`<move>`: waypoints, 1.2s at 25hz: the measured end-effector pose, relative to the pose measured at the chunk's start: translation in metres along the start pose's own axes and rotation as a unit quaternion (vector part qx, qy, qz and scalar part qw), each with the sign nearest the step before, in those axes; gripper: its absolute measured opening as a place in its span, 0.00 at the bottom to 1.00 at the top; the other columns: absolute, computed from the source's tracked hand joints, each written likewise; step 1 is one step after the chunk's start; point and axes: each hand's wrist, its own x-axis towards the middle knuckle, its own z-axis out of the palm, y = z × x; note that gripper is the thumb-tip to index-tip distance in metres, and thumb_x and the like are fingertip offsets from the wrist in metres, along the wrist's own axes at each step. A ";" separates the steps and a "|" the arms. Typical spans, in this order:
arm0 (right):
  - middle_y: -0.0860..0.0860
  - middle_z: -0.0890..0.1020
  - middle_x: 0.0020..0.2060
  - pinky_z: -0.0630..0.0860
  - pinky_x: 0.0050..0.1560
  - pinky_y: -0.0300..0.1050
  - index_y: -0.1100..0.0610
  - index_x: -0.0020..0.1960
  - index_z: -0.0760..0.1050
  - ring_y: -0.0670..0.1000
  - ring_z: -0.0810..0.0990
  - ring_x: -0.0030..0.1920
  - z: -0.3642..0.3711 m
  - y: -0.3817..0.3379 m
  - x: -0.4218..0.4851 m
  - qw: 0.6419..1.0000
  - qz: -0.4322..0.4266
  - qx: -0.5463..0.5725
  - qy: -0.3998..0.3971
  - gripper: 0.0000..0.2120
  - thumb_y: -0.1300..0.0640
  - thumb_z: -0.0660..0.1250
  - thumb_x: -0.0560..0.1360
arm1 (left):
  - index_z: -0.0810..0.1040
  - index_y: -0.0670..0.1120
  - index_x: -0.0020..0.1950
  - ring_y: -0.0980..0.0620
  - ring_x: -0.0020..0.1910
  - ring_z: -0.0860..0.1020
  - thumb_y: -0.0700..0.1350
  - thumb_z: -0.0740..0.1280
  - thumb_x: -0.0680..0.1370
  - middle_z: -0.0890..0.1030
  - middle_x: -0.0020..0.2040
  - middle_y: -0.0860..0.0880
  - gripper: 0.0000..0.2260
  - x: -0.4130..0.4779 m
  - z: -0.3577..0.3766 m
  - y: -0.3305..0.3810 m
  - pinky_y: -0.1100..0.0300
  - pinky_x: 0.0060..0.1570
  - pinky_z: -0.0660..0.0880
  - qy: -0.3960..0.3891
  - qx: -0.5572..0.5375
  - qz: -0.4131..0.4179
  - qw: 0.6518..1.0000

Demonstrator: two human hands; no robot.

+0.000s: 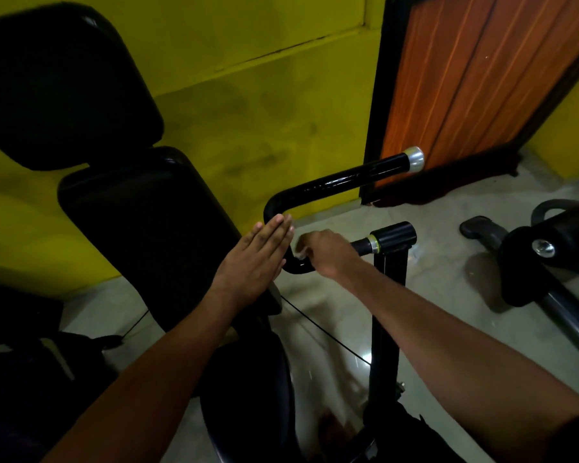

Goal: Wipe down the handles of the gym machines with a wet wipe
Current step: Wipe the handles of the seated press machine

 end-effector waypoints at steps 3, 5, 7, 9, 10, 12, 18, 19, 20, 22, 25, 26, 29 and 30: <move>0.57 0.82 0.56 0.77 0.54 0.50 0.56 0.60 0.79 0.59 0.81 0.55 -0.012 0.001 0.021 0.993 -0.024 -0.023 -0.117 0.11 0.58 0.62 0.79 | 0.53 0.40 0.80 0.45 0.80 0.45 0.51 0.54 0.84 0.49 0.80 0.41 0.27 0.000 -0.001 0.002 0.49 0.76 0.43 -0.007 -0.004 -0.006 1.000; 0.57 0.82 0.57 0.75 0.55 0.47 0.58 0.60 0.80 0.57 0.80 0.56 -0.023 0.009 0.034 0.981 -0.007 0.013 -0.193 0.12 0.59 0.64 0.79 | 0.53 0.39 0.80 0.45 0.80 0.44 0.51 0.54 0.84 0.49 0.80 0.41 0.27 -0.002 -0.002 0.004 0.49 0.76 0.42 -0.009 -0.003 -0.009 1.000; 0.55 0.83 0.48 0.73 0.47 0.42 0.59 0.51 0.81 0.53 0.81 0.48 -0.025 0.007 0.039 0.972 -0.007 0.081 -0.220 0.07 0.60 0.65 0.78 | 0.53 0.39 0.80 0.44 0.80 0.45 0.50 0.54 0.84 0.50 0.80 0.41 0.27 -0.001 -0.002 0.006 0.49 0.76 0.42 -0.008 -0.003 -0.007 1.000; 0.54 0.81 0.44 0.71 0.43 0.42 0.59 0.46 0.79 0.52 0.79 0.43 -0.022 0.001 0.044 0.970 -0.012 0.062 -0.235 0.06 0.59 0.65 0.78 | 0.54 0.39 0.80 0.44 0.80 0.46 0.50 0.54 0.84 0.51 0.80 0.41 0.27 0.000 -0.002 0.004 0.49 0.76 0.43 -0.008 0.002 -0.005 1.000; 0.55 0.82 0.47 0.72 0.46 0.44 0.59 0.48 0.81 0.53 0.79 0.45 -0.021 -0.001 0.045 0.970 -0.011 0.029 -0.243 0.07 0.57 0.65 0.78 | 0.54 0.39 0.80 0.44 0.80 0.46 0.50 0.54 0.84 0.50 0.80 0.41 0.27 0.000 -0.002 0.004 0.49 0.76 0.43 -0.008 0.007 -0.005 1.000; 0.57 0.83 0.53 0.75 0.51 0.47 0.57 0.53 0.81 0.56 0.81 0.51 -0.017 -0.003 0.040 0.982 -0.009 -0.001 -0.191 0.09 0.57 0.65 0.78 | 0.54 0.39 0.80 0.45 0.80 0.46 0.50 0.53 0.84 0.50 0.80 0.41 0.27 0.000 -0.001 0.004 0.49 0.76 0.43 -0.011 0.006 -0.008 1.000; 0.54 0.83 0.48 0.75 0.50 0.46 0.58 0.51 0.81 0.54 0.79 0.47 0.049 -0.019 -0.055 0.965 -0.010 0.121 0.232 0.11 0.68 0.68 0.71 | 0.55 0.40 0.80 0.44 0.80 0.47 0.50 0.49 0.84 0.50 0.80 0.41 0.26 -0.002 0.003 0.004 0.49 0.77 0.44 -0.002 0.008 -0.008 1.000; 0.53 0.82 0.47 0.74 0.50 0.43 0.58 0.49 0.81 0.53 0.78 0.47 0.064 -0.017 -0.059 0.939 0.044 0.209 0.271 0.12 0.69 0.69 0.69 | 0.55 0.40 0.80 0.44 0.80 0.47 0.50 0.49 0.84 0.51 0.80 0.41 0.26 0.000 0.003 0.005 0.49 0.77 0.44 -0.002 0.008 -0.004 1.000; 0.53 0.82 0.45 0.73 0.49 0.42 0.58 0.47 0.80 0.52 0.78 0.46 0.076 -0.017 -0.057 0.879 0.123 0.337 0.312 0.11 0.70 0.69 0.69 | 0.55 0.40 0.80 0.44 0.80 0.47 0.50 0.49 0.84 0.51 0.80 0.41 0.26 0.001 0.002 0.006 0.49 0.77 0.44 -0.001 0.009 -0.002 1.000; 0.54 0.81 0.42 0.76 0.47 0.43 0.59 0.44 0.77 0.50 0.80 0.44 0.081 -0.034 -0.047 0.610 0.297 0.667 0.308 0.08 0.71 0.67 0.73 | 0.55 0.40 0.80 0.44 0.80 0.47 0.51 0.51 0.84 0.52 0.80 0.42 0.26 0.001 0.001 0.009 0.49 0.77 0.43 -0.004 0.015 -0.005 1.000; 0.58 0.80 0.50 0.80 0.47 0.37 0.60 0.48 0.73 0.52 0.80 0.50 0.083 -0.053 -0.034 0.321 0.349 0.842 0.257 0.08 0.72 0.64 0.77 | 0.52 0.40 0.80 0.45 0.80 0.44 0.52 0.53 0.84 0.49 0.80 0.42 0.28 0.000 -0.001 0.009 0.49 0.76 0.41 -0.021 0.011 -0.008 1.000; 0.58 0.79 0.52 0.80 0.46 0.37 0.60 0.50 0.73 0.53 0.80 0.51 0.081 -0.053 -0.031 0.292 0.359 0.845 0.270 0.08 0.72 0.63 0.78 | 0.52 0.40 0.80 0.45 0.80 0.44 0.52 0.54 0.83 0.49 0.80 0.42 0.28 -0.001 -0.002 0.008 0.49 0.76 0.41 -0.023 0.011 -0.008 1.000; 0.57 0.78 0.52 0.78 0.50 0.41 0.61 0.58 0.73 0.52 0.78 0.48 0.070 -0.053 -0.026 0.269 0.379 0.835 0.294 0.12 0.72 0.60 0.79 | 0.52 0.40 0.80 0.44 0.80 0.44 0.51 0.54 0.83 0.49 0.81 0.42 0.29 -0.002 -0.001 0.008 0.48 0.77 0.41 -0.026 0.016 -0.006 1.000; 0.57 0.77 0.53 0.77 0.54 0.44 0.62 0.60 0.73 0.52 0.78 0.49 0.068 -0.055 -0.025 0.268 0.375 0.841 0.283 0.12 0.72 0.58 0.80 | 0.52 0.40 0.80 0.43 0.80 0.44 0.51 0.55 0.83 0.49 0.81 0.42 0.29 -0.002 -0.002 0.009 0.48 0.77 0.41 -0.028 0.014 -0.007 0.999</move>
